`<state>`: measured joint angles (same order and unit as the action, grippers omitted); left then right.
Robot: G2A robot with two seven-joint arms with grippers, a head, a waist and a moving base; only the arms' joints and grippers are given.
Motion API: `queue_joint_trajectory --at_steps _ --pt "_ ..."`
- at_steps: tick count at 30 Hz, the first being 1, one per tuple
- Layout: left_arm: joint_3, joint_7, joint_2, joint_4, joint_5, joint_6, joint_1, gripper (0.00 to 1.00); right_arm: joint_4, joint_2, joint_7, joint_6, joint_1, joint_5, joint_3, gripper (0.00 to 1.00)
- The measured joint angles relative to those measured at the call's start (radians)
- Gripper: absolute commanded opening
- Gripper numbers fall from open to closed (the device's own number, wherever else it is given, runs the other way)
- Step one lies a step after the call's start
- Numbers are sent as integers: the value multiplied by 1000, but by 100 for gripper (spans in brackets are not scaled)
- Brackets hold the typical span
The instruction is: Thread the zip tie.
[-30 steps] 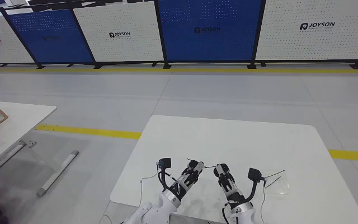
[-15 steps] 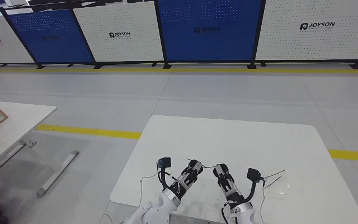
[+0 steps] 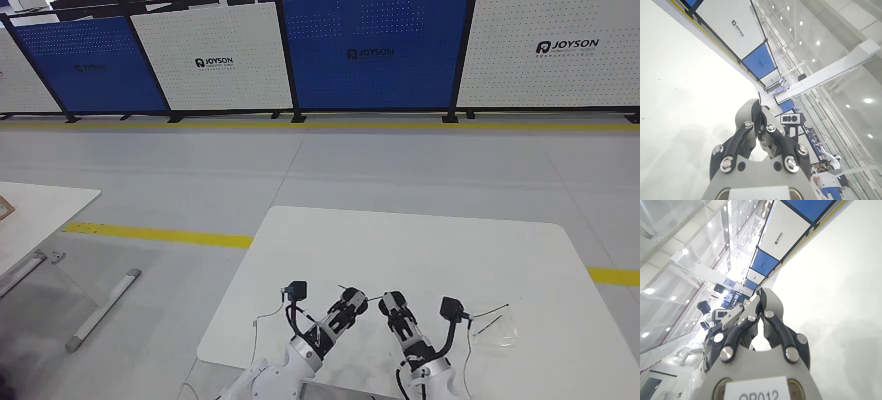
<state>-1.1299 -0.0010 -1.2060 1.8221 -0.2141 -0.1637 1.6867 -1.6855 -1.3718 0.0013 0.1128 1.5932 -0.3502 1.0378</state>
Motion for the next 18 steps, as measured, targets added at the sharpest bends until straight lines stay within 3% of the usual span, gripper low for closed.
queue_joint_trajectory --at_steps 6,12,18 --pt "3 43 -4 0 -3 30 -3 0 -8 3 3 27 13 19 15 100" --pt "2 82 -10 7 56 51 -7 0 -23 8 -5 66 43 32 35 100" --pt "-5 46 -12 16 144 51 -12 0 -25 11 11 88 63 77 51 100"
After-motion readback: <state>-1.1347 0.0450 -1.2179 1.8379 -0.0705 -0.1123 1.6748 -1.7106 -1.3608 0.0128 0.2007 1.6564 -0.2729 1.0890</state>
